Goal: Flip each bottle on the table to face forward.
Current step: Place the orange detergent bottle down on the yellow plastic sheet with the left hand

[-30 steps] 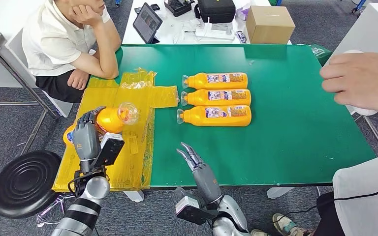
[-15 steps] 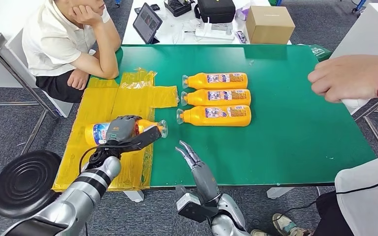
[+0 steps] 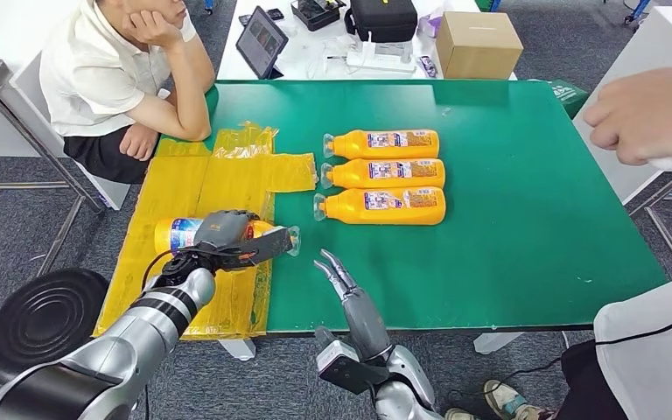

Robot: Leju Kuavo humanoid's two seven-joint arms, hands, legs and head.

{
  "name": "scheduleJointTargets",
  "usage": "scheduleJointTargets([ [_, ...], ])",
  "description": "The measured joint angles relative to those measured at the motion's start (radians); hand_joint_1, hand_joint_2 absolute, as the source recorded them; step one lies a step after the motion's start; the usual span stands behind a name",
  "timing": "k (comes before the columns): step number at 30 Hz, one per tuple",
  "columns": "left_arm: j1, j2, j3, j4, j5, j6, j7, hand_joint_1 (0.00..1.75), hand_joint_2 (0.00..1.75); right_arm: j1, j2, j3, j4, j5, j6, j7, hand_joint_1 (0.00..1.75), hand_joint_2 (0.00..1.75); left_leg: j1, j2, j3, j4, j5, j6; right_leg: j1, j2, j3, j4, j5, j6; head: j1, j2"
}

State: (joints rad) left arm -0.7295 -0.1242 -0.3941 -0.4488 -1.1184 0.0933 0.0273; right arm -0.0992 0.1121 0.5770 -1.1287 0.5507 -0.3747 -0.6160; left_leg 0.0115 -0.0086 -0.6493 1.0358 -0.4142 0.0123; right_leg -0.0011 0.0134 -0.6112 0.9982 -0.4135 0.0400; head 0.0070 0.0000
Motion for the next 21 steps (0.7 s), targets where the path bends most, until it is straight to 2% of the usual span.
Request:
scheduleJointTargets([
  [4, -0.016, -0.002, -0.002, 0.017, 0.033, -0.056, 0.005, 0.00, 1.75, 0.000, 0.008, -0.005, 0.014, -0.002, -0.006, -0.005, 0.00, 0.00, 0.000, 0.000, 0.000, 0.000, 0.000, 0.000, 0.000, 0.000, 0.000, 0.000, 0.000, 0.000, 0.000, 0.000],
  [10, -0.025, -0.003, 0.032, 0.021, 0.171, -0.144, -0.130, 0.00, 1.75, -0.003, 0.016, -0.007, 0.048, -0.020, -0.027, -0.031, 0.00, 0.00, 0.000, 0.000, 0.000, 0.000, 0.000, 0.000, 0.000, 0.000, 0.000, 0.000, 0.000, 0.000, 0.000, 0.000],
  [18, -0.002, -0.014, 0.024, -0.015, 0.178, -0.117, -0.136, 0.00, 1.75, -0.002, 0.019, -0.007, 0.074, -0.025, -0.046, -0.037, 0.00, 0.00, 0.000, 0.000, 0.000, 0.000, 0.000, 0.000, 0.000, 0.000, 0.000, 0.000, 0.000, 0.000, 0.000, 0.000],
  [21, 0.027, -0.015, 0.021, -0.049, 0.221, -0.098, -0.166, 0.00, 1.75, 0.000, 0.019, -0.008, 0.080, -0.024, -0.050, -0.036, 0.00, 0.00, 0.000, 0.000, 0.000, 0.000, 0.000, 0.000, 0.000, 0.000, 0.000, 0.000, 0.000, 0.000, 0.000, 0.000],
])
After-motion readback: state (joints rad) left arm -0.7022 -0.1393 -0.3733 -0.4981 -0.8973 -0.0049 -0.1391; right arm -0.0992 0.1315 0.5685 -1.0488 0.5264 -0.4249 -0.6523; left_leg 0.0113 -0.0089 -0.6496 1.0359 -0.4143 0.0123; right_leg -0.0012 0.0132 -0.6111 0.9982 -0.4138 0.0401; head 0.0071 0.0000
